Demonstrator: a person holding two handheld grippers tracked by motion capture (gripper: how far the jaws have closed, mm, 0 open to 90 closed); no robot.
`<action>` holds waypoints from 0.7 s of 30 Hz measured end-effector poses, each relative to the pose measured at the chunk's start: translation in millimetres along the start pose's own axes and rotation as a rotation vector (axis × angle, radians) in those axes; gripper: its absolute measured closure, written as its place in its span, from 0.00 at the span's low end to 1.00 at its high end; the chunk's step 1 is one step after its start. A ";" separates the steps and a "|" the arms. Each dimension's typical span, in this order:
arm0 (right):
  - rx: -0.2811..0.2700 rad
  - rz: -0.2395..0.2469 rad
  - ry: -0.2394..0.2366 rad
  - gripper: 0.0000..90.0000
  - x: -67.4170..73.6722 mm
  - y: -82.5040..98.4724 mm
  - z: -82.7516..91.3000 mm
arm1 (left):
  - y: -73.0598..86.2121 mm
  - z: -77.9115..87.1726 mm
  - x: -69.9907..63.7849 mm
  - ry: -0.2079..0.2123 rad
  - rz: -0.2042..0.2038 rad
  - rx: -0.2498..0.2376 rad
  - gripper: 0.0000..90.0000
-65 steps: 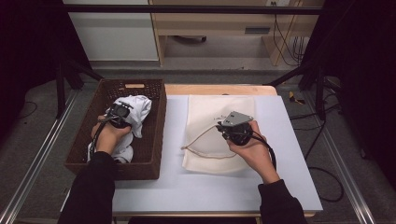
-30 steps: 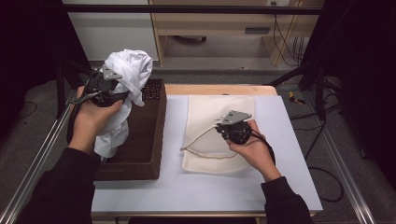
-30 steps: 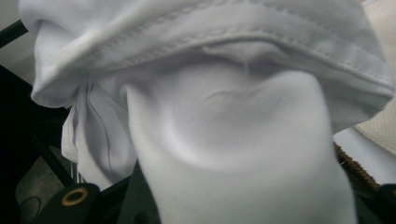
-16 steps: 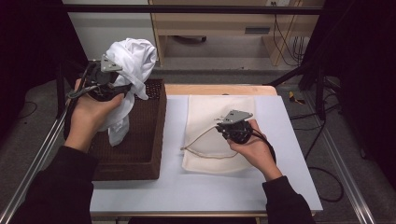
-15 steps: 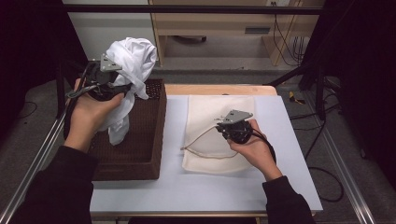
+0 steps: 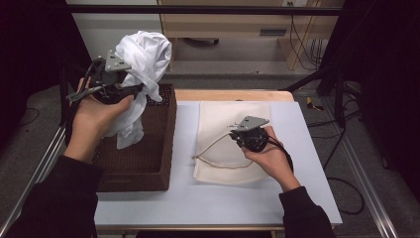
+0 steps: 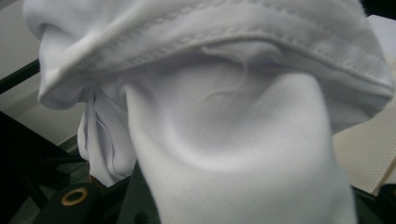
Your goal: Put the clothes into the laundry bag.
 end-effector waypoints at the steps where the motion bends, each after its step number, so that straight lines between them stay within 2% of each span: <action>1: 0.001 0.000 0.001 0.95 0.2 0.1 0.0 | -2.9 1.2 -2.2 0.006 -0.006 -0.004 0.71; 3: 0.001 0.002 -0.003 0.95 0.8 0.3 0.0 | -4.8 2.8 -5.6 0.014 0.005 -0.003 0.71; 11: 0.003 0.002 -0.003 0.95 1.3 0.8 -0.7 | -18.0 10.8 -23.5 0.064 -0.013 -0.039 0.71; 18: 0.004 0.002 -0.004 0.95 2.3 1.4 -1.4 | -36.8 14.6 -45.9 0.112 -0.063 -0.058 0.71; 21: 0.006 0.001 -0.004 0.95 2.9 2.1 -0.9 | -40.7 13.3 -53.6 0.129 -0.054 -0.071 0.71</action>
Point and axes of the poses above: each handheld gripper's, and its own axes: z roughly backward along the jaws, y roughly out of its underside, x roughly to its left, the point moved 8 cm from there along -z, roughly forward along the jaws, and after that the axes turned 15 degrees about -x, right-handed, at the moved point
